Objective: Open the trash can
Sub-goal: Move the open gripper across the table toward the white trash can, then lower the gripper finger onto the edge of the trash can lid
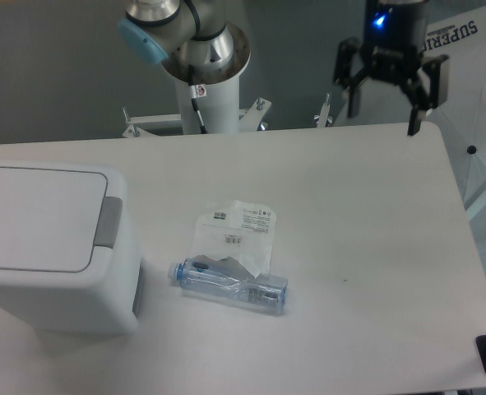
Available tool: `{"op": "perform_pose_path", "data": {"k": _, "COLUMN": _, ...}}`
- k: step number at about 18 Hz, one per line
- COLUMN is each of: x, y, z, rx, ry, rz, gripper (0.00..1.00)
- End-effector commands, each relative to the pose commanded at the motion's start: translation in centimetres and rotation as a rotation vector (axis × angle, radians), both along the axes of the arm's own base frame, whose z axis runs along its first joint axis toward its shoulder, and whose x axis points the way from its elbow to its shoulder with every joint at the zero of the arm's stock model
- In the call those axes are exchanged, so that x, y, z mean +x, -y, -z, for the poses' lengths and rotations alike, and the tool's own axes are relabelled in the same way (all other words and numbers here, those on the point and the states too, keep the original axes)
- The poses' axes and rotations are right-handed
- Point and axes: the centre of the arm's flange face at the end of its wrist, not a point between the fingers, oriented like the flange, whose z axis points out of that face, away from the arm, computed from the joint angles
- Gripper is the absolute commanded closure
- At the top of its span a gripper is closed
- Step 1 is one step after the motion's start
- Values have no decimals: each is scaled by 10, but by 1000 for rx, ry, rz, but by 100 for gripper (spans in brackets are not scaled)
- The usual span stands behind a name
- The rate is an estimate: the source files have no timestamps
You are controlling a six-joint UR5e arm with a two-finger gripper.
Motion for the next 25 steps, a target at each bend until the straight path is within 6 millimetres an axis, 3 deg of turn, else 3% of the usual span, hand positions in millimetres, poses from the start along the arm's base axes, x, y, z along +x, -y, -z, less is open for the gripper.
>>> {"op": "perform_pose_path", "data": {"k": 6, "x": 36, "y": -51, "z": 9, "rx": 75, "ry": 107, "rz": -91, "gripper": 0}}
{"op": "perform_pose_path", "data": {"k": 14, "x": 97, "y": -97, "z": 17, "rx": 123, "ry": 270, "rz": -196, "gripper": 0}}
{"op": "perform_pose_path", "data": {"k": 20, "x": 124, "y": -117, "z": 18, "rx": 200, "ry": 448, "rz": -252, "gripper": 0}}
{"op": "perform_pose_path", "data": {"k": 25, "x": 140, "y": -130, "z": 32, "rx": 187, "ry": 505, "rz": -244, "gripper": 0}}
